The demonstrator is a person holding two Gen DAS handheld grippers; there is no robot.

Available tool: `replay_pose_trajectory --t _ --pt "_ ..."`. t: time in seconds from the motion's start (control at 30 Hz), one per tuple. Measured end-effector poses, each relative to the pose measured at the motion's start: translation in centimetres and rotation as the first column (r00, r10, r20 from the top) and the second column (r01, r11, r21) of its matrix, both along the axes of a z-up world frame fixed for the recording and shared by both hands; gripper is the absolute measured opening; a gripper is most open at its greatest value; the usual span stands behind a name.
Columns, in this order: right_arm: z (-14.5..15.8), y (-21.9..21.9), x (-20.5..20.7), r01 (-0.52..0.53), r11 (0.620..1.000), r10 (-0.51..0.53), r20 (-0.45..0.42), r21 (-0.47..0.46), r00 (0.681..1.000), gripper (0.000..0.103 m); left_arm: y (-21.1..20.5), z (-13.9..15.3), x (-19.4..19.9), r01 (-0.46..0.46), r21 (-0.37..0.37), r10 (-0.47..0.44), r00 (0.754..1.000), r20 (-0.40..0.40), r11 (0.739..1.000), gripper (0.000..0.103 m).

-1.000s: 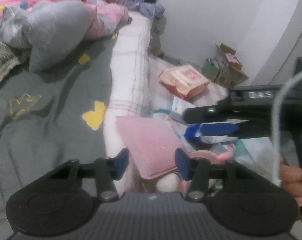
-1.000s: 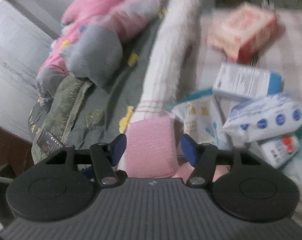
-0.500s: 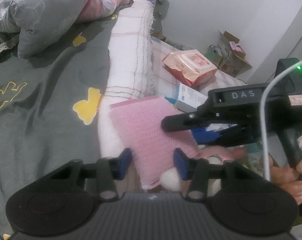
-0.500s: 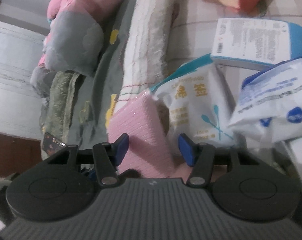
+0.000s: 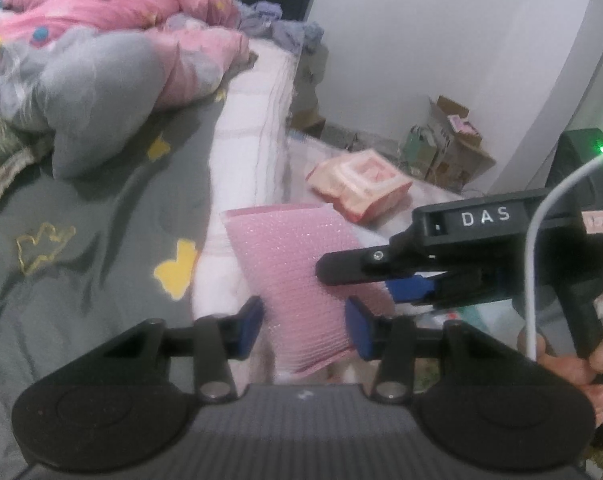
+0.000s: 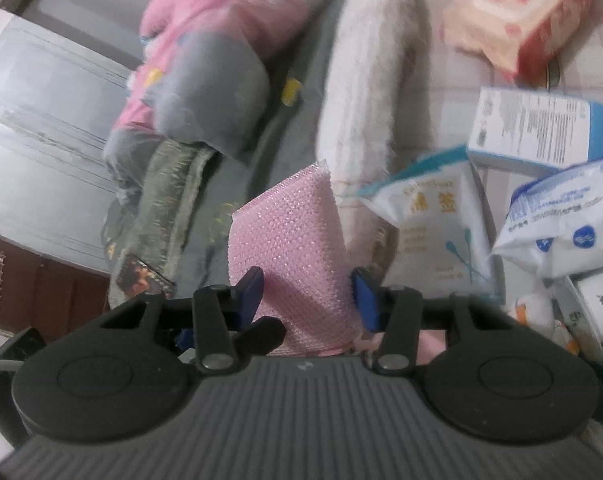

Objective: Organize soft objects
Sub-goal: 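Carry the pink pouch with the right tool into the cardboard box and release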

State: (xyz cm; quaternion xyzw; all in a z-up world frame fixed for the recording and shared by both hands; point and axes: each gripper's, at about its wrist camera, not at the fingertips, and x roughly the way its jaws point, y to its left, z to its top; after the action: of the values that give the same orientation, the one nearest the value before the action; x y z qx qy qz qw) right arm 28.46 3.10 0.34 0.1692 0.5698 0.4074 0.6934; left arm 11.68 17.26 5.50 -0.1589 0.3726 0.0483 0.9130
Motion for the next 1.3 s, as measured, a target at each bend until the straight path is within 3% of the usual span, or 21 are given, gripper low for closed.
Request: replay_pose_trajectory --t 0.17,0.43,0.6,0.73,1.0,1.3 --pt "3.6 -4.0 -1.4 0.027 0.997 -0.031 0.053 0.073 0.998 0.047 -3.5 3.4 -0.7 0.038 0.059 -0.042 0.997 0.062 0.998 0.047" --pt "7.3 -14.7 -3.4 0.145 0.983 -0.157 0.109 0.109 0.982 0.048 -11.5 6.2 0.9 0.168 0.068 -0.175 0.978 0.111 0.983 0.047" --pt "8.7 -23.4 -4.1 0.277 0.955 -0.29 0.127 0.109 0.949 0.048 -18.3 6.7 3.4 0.303 0.064 -0.309 0.942 0.128 0.951 0.047" --pt "9.0 -30.7 -4.3 0.39 0.914 -0.402 0.128 0.107 0.907 0.048 -23.9 6.6 6.0 0.419 0.055 -0.423 0.897 0.132 0.906 0.047" --pt "5.3 -41.5 -2.2 0.545 0.837 -0.547 0.062 0.046 0.835 0.048 -32.1 2.9 12.9 0.556 0.021 -0.556 0.831 0.02 0.831 0.047" --pt "-2.1 -45.3 4.7 0.594 0.805 -0.593 -0.067 -0.004 0.803 0.049 -36.5 -1.6 20.1 0.576 0.048 -0.567 0.814 -0.128 0.816 0.048"
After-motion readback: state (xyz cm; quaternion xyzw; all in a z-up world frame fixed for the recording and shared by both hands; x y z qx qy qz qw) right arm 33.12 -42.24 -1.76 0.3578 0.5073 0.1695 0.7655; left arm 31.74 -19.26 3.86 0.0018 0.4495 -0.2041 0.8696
